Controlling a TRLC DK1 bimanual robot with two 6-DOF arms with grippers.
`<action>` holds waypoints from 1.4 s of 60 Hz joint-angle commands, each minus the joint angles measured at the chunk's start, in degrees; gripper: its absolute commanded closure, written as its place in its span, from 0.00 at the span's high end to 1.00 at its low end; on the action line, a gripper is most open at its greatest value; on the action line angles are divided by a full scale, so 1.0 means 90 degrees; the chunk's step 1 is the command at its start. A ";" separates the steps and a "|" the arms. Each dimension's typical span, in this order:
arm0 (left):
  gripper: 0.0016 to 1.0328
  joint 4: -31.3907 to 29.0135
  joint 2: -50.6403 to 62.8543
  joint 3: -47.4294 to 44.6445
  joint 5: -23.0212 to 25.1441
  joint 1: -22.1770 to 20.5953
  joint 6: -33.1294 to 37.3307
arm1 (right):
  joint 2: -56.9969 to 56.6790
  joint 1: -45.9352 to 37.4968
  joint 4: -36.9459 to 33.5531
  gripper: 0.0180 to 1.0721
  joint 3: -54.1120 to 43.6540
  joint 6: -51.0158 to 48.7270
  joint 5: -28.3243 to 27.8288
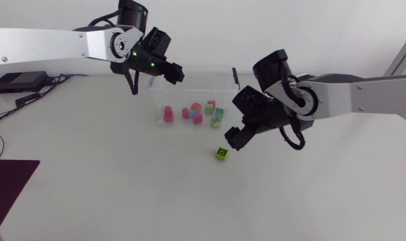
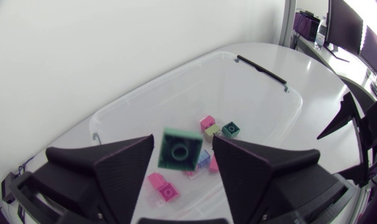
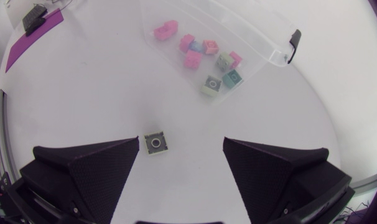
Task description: Pick up the duplo bricks and place them in the container
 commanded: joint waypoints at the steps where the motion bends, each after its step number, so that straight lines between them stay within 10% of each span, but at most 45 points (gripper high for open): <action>1: 0.96 0.0043 -0.0042 0.0170 0.0041 -0.0051 -0.0116 | 0.0429 0.0104 0.0020 0.93 -0.0056 -0.0323 0.0013; 25: 0.96 0.0004 -0.2288 -0.1754 0.0022 0.0711 0.0167 | 0.1992 0.0407 -0.0566 0.92 0.1047 -0.0851 -0.0026; 63: 0.96 0.0317 -0.5052 -0.4654 0.0002 0.1062 0.0353 | 0.3964 0.0544 -0.3955 0.89 0.3987 -0.1974 0.0453; 70: 0.96 0.0492 -0.5589 -0.5162 -0.0203 0.1072 0.0304 | 0.4179 0.0427 -0.4003 0.68 0.4163 -0.2052 0.0453; 78: 0.96 0.0932 -0.6224 -0.5807 -0.0681 0.1082 0.0216 | 0.4101 0.0388 -0.3964 0.21 0.4065 -0.2140 0.0394; 84: 0.96 0.1059 -0.6419 -0.6109 -0.0867 0.1228 0.0001 | 0.3779 0.0368 -0.3876 0.20 0.3811 -0.2140 0.0326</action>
